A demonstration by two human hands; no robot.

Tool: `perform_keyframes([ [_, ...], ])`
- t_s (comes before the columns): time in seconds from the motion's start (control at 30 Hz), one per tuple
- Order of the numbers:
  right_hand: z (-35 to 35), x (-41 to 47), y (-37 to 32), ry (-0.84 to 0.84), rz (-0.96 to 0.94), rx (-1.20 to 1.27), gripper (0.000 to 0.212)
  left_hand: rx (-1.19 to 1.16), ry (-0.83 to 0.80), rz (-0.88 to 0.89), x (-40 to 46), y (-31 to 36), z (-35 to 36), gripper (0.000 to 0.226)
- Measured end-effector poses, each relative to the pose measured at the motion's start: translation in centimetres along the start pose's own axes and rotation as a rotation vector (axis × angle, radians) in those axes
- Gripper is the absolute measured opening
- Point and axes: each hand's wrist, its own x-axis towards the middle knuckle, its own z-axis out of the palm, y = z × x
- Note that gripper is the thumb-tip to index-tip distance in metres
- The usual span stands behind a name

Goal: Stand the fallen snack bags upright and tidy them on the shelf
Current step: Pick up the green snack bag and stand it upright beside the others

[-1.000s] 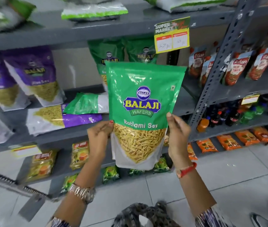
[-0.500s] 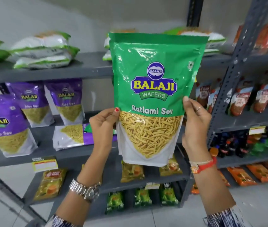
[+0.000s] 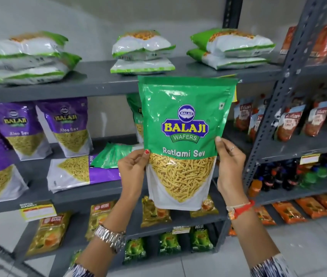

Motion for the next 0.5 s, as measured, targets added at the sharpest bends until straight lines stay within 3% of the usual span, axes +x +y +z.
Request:
perform_keyframes([
  [0.27, -3.9, 0.8, 9.0, 0.064, 0.203, -0.184, 0.019, 0.213, 0.028, -0.262, -0.2, -11.6, 0.9, 0.012],
  [0.4, -5.3, 4.1, 11.4, 0.121, 0.265, -0.207, 0.019, 0.256, 0.02, -0.339, 1.5, -13.5, 4.1, 0.013],
  [0.5, -6.0, 8.2, 12.1, 0.137, 0.261, -0.222, 0.02, 0.253, -0.008, -0.3, 3.8, -13.6, 7.3, 0.023],
])
